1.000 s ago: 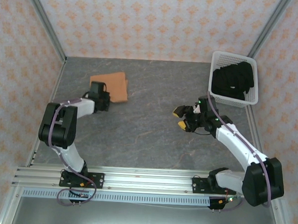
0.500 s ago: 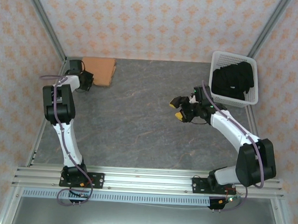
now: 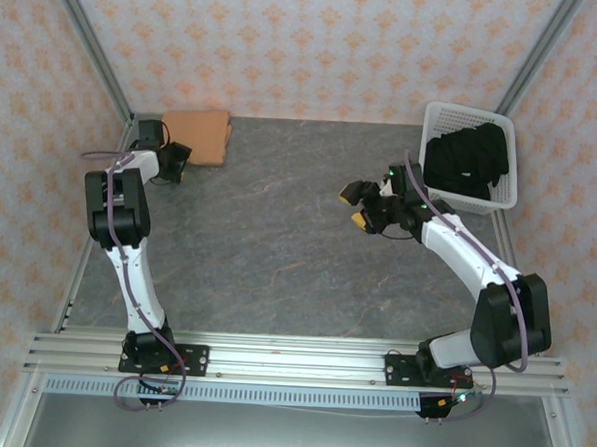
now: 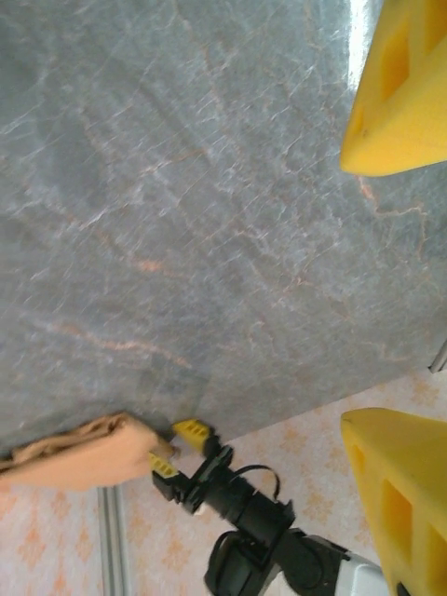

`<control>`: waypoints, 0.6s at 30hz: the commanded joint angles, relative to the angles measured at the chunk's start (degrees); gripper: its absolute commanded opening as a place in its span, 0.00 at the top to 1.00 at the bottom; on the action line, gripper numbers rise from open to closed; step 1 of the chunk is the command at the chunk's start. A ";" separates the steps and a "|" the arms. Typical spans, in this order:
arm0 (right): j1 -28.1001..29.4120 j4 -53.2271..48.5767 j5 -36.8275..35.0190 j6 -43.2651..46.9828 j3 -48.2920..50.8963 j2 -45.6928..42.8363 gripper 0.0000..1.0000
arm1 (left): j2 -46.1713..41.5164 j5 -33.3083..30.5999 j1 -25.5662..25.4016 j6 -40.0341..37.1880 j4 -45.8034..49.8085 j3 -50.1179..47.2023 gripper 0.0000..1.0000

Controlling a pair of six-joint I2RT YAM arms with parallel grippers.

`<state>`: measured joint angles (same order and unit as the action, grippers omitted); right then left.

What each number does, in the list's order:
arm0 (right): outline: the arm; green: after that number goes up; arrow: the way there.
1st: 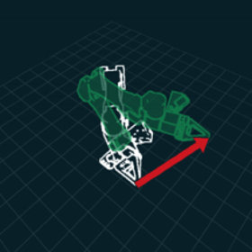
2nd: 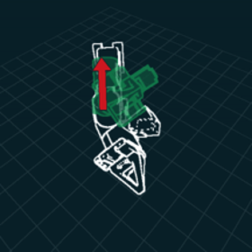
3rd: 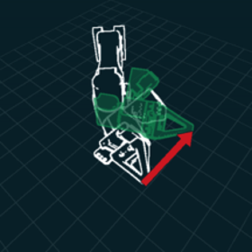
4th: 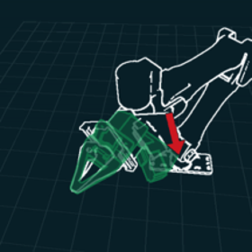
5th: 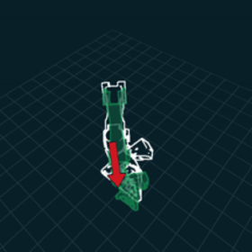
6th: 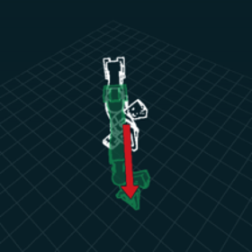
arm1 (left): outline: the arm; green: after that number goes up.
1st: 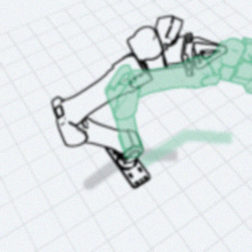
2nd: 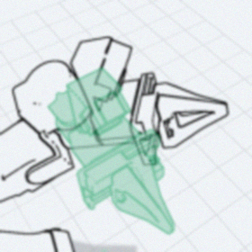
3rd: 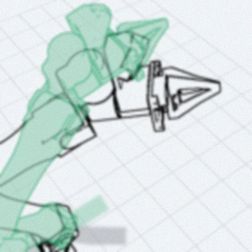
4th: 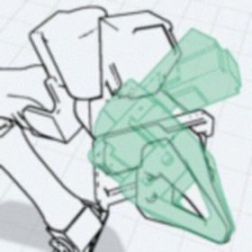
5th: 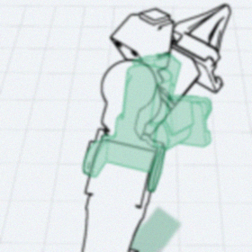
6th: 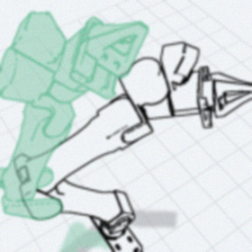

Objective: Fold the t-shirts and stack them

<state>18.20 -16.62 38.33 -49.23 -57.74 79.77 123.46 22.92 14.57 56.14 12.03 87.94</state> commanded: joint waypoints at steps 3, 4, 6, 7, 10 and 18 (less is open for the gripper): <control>-0.35 3.68 -7.82 2.39 -4.31 -7.07 0.10 | -22.61 -11.40 -3.61 -9.86 12.90 -3.46 0.00; -0.48 3.64 -8.40 2.39 -4.84 -7.66 0.01 | -25.97 -13.65 -4.54 -11.37 14.96 -4.64 0.00; -1.00 2.95 -8.63 2.23 -6.18 -8.35 0.01 | -32.35 -17.87 -6.35 -13.40 17.04 -8.01 0.00; -1.38 2.41 -8.69 2.21 -6.90 -8.53 0.01 | -35.44 -19.94 -7.14 -14.21 17.71 -9.59 0.00; -2.40 -1.33 -9.24 3.56 -9.59 -8.83 0.01 | -43.88 -26.47 -9.21 -14.72 21.74 -13.95 0.00; -2.62 -22.27 -32.97 15.88 -16.25 -11.71 0.01 | -56.92 -38.17 -10.74 -14.65 30.31 -22.54 0.00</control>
<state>15.81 -27.66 19.38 -40.05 -70.54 69.71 70.98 -4.93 4.71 43.29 35.16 68.84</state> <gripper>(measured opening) 0.992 0.999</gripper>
